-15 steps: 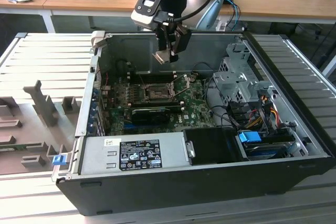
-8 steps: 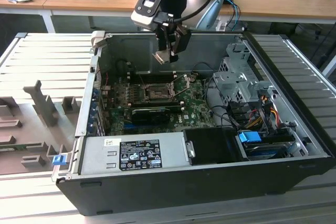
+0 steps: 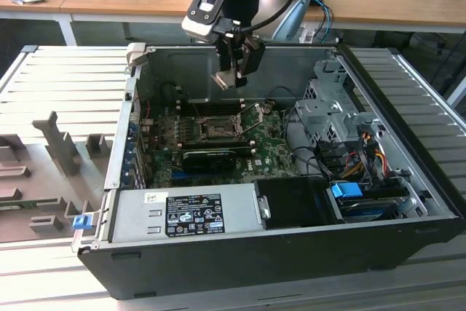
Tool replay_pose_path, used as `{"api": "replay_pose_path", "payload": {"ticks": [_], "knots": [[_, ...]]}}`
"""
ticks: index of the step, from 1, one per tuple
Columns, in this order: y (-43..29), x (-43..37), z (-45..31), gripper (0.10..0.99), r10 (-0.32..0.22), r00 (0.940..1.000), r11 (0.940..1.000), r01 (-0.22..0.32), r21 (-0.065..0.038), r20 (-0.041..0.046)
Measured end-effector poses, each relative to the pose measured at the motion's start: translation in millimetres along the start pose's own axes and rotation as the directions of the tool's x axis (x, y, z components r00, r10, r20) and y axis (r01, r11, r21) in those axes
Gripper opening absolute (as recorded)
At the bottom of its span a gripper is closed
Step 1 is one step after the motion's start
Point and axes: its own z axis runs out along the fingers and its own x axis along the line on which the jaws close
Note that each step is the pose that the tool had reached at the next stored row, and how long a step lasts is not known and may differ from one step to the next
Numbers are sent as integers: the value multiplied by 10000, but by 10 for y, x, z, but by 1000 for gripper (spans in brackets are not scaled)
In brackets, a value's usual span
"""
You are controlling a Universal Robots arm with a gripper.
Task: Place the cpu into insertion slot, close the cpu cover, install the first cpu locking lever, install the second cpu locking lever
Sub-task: 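Place the cpu into insertion slot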
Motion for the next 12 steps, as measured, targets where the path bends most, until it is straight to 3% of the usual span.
{"api": "replay_pose_path", "payload": {"ticks": [12], "knots": [[-2,1,31,533,120,9999,9999,-120,-5,5]]}}
